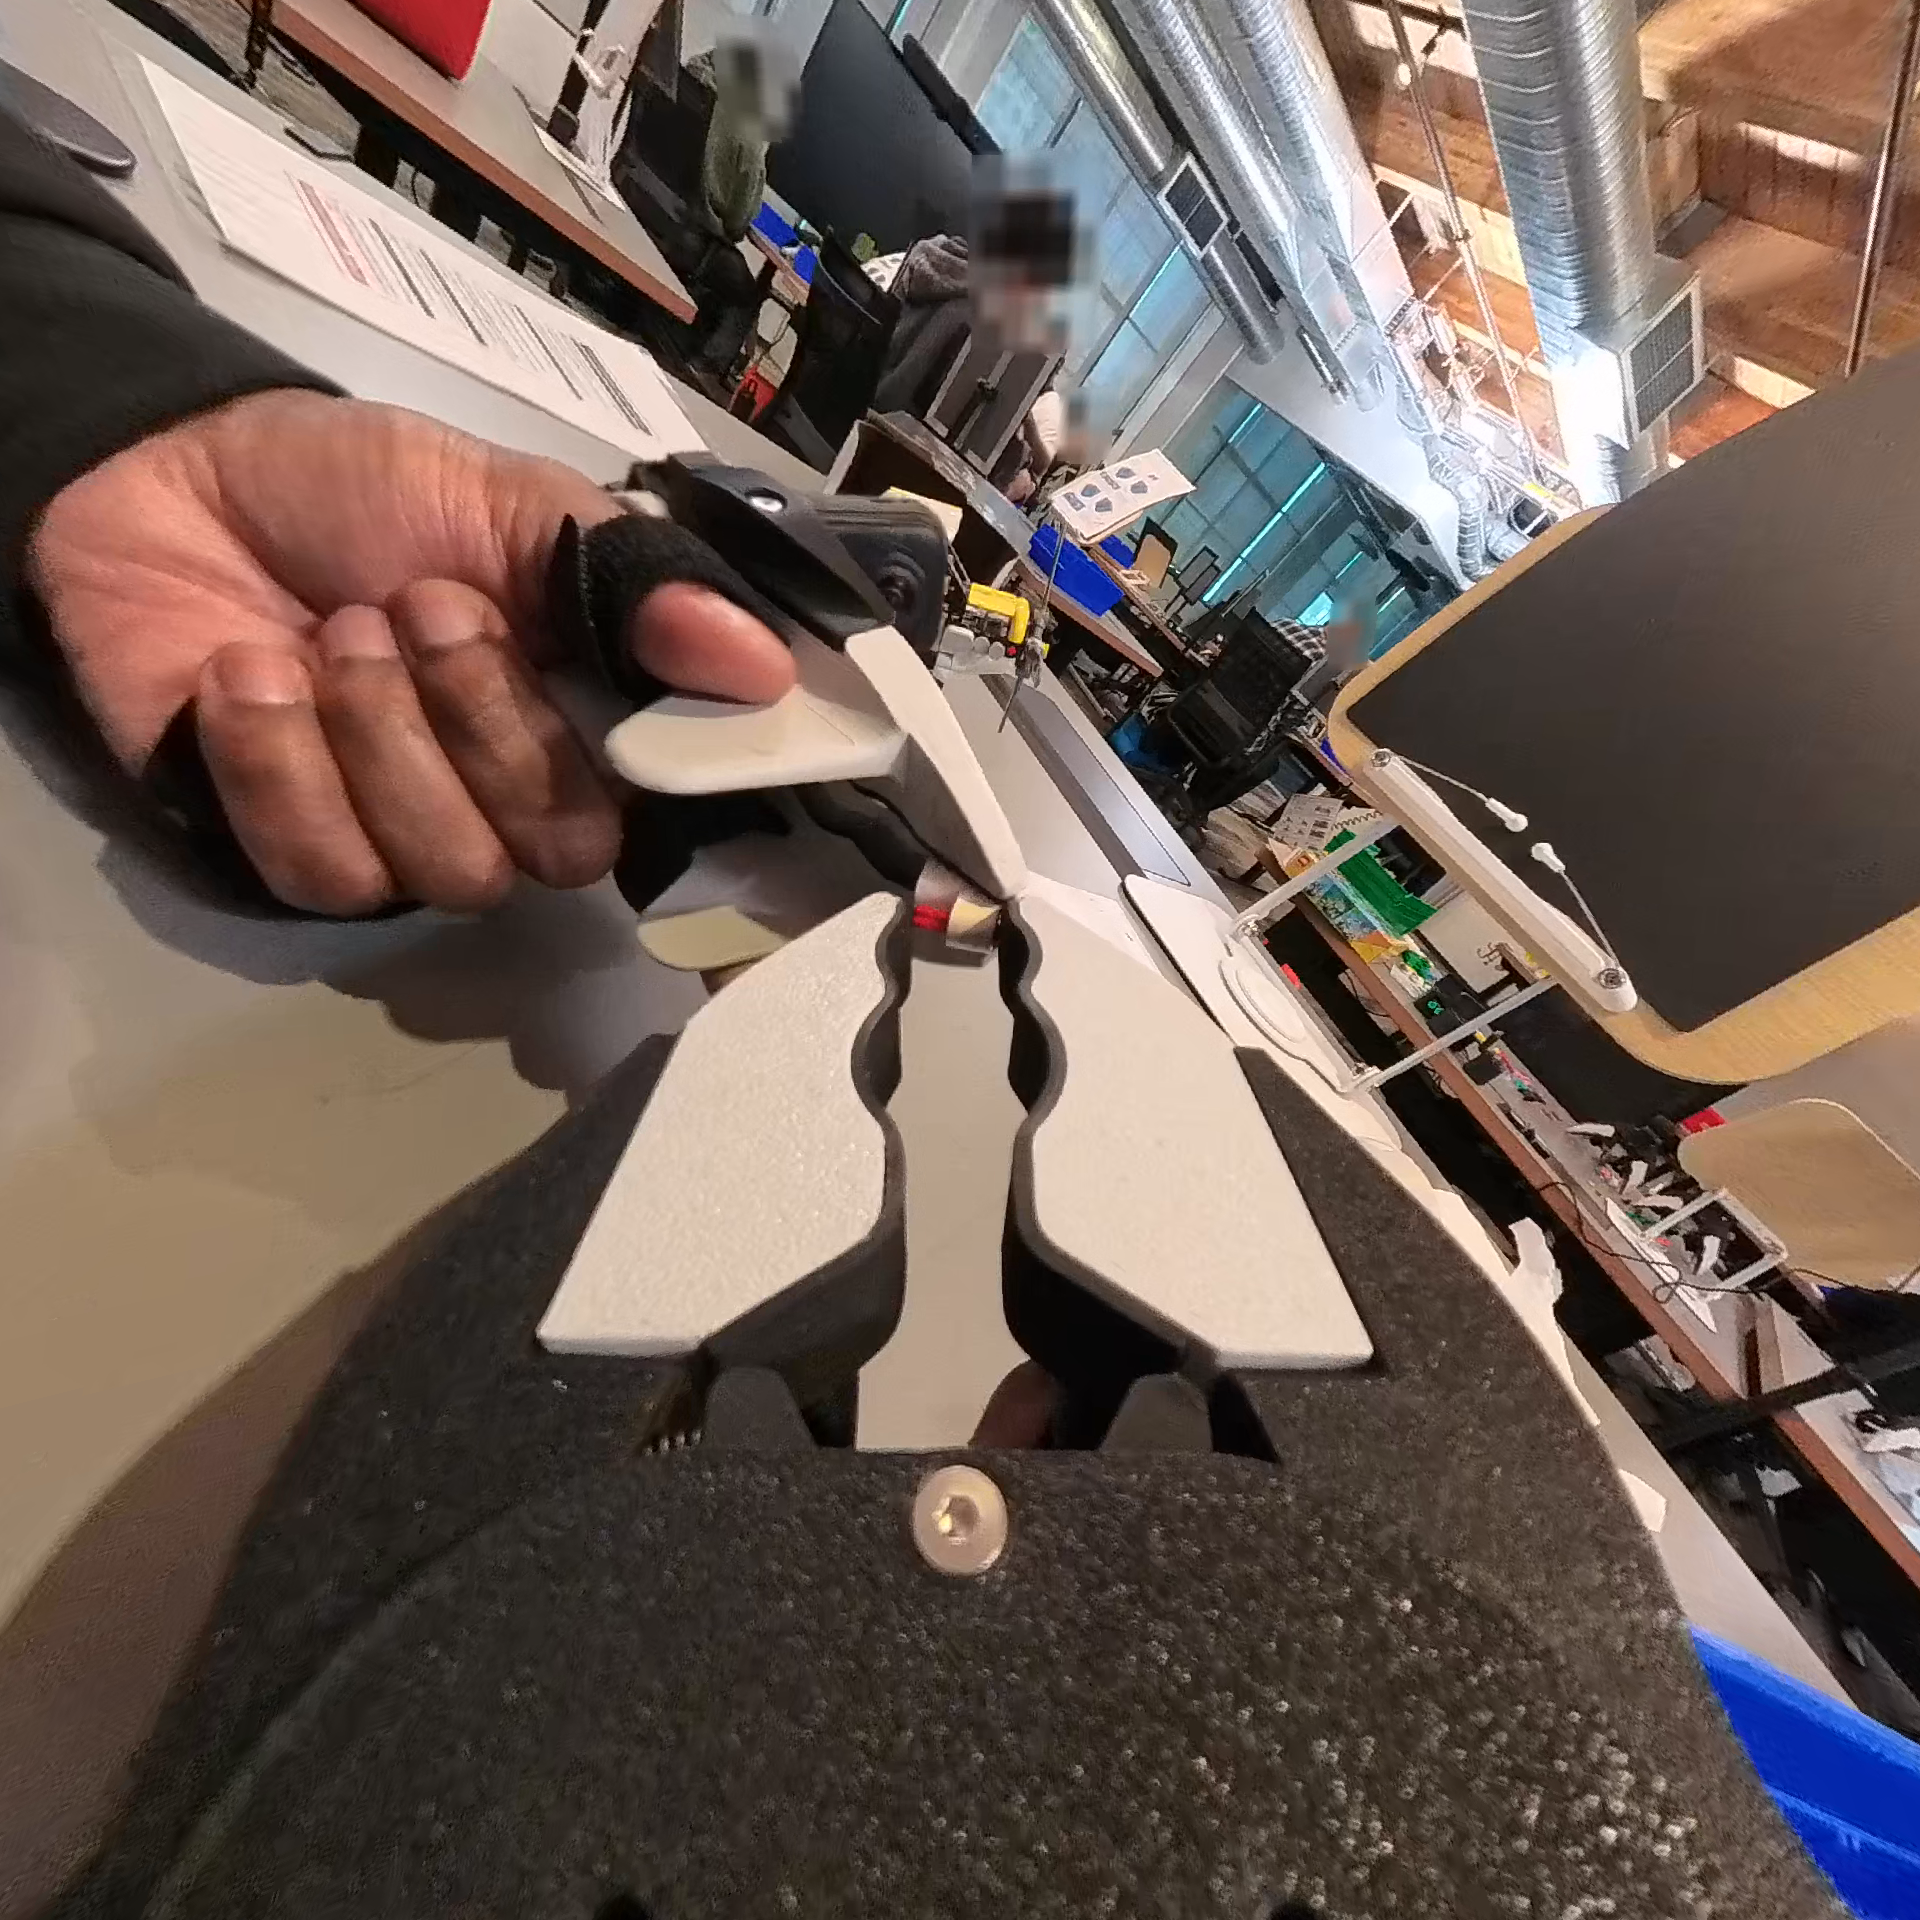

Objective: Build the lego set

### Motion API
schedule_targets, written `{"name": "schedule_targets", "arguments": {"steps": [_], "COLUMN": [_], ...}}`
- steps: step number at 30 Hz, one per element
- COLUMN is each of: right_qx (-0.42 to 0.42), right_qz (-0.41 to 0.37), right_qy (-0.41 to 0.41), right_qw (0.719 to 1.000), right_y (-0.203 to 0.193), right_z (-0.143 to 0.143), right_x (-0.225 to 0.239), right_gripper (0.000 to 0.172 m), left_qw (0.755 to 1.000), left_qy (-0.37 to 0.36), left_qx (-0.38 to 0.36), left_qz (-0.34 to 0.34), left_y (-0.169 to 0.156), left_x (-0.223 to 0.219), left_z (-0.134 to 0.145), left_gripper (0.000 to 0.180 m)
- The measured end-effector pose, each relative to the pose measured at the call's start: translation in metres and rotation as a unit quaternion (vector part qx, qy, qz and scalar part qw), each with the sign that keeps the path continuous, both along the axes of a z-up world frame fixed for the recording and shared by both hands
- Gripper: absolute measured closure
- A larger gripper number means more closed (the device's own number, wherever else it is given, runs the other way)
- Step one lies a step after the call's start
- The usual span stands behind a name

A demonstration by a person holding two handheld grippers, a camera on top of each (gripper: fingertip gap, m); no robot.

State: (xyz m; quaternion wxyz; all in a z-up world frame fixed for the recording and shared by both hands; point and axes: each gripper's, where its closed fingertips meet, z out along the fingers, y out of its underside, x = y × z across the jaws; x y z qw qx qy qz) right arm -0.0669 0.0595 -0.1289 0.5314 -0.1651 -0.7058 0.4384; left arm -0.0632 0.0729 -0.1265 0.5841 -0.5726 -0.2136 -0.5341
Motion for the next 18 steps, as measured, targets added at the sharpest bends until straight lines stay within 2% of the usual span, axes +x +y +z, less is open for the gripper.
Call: {"name": "schedule_targets", "arguments": {"steps": [3, 9, 18], "right_qx": [0.004, 0.012, -0.019], "right_qz": [0.013, 0.040, 0.040], "right_qy": [0.005, 0.003, -0.004], "right_qw": [1.000, 0.999, 0.999], "right_y": [-0.0008, -0.0037, -0.0014], "right_z": [0.0007, -0.0019, 0.0016], "right_x": [0.0029, 0.0083, 0.0076], "right_gripper": [0.156, 0.156, 0.152], "left_qw": [1.000, 0.998, 0.998], "left_qy": [0.017, 0.041, 0.051], "left_qx": [-0.009, -0.005, 0.022], "left_qz": [-0.021, -0.049, -0.024], "left_y": [-0.0019, -0.0052, -0.0071], "left_x": [0.0022, 0.0097, 0.0060], "left_z": [-0.0018, -0.0006, 0.0059], "left_gripper": [0.166, 0.173, 0.173]}}
